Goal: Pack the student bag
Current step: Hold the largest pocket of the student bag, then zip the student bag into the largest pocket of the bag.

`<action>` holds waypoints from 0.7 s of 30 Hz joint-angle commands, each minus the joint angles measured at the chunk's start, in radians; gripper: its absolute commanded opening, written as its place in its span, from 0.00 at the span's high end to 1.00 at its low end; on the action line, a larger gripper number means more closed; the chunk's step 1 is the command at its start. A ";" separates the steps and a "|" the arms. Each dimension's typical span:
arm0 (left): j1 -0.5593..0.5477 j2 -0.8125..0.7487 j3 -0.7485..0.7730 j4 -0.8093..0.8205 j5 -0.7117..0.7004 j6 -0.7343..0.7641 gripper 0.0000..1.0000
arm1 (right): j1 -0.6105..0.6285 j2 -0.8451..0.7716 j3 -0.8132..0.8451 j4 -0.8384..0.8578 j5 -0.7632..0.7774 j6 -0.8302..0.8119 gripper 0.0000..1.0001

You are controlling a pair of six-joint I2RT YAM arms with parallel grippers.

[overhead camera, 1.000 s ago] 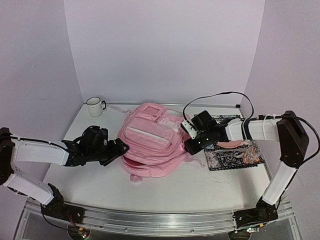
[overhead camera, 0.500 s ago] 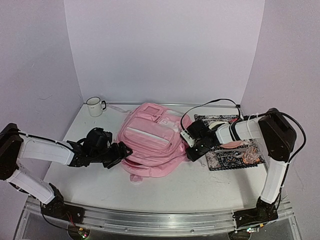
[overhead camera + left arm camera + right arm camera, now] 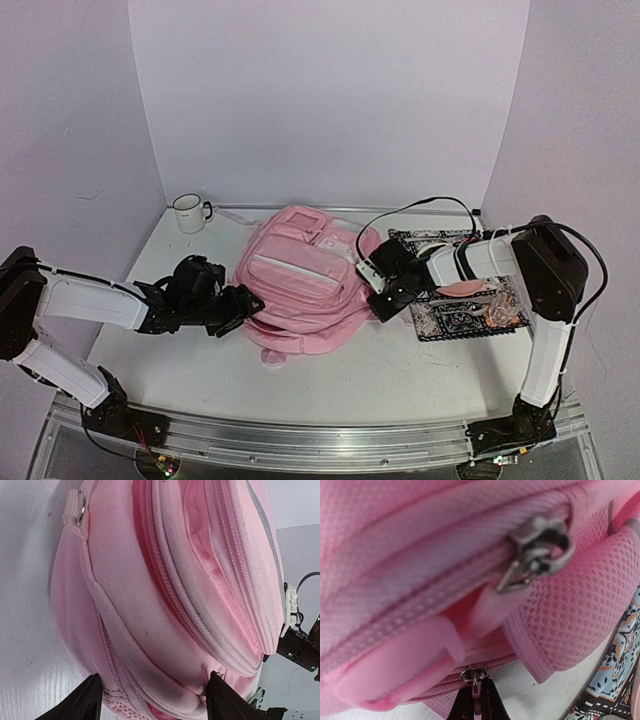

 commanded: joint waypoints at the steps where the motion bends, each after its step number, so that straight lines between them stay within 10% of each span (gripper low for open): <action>1: 0.000 0.001 -0.005 0.058 0.006 -0.017 0.32 | 0.030 -0.069 0.022 -0.097 -0.015 0.013 1.00; 12: -0.043 0.030 -0.034 0.166 -0.039 -0.123 0.90 | 0.199 -0.114 0.117 -0.269 -0.099 0.146 1.00; 21: -0.098 0.045 -0.052 0.296 -0.126 -0.229 1.00 | 0.411 -0.053 0.299 -0.311 -0.184 0.215 1.00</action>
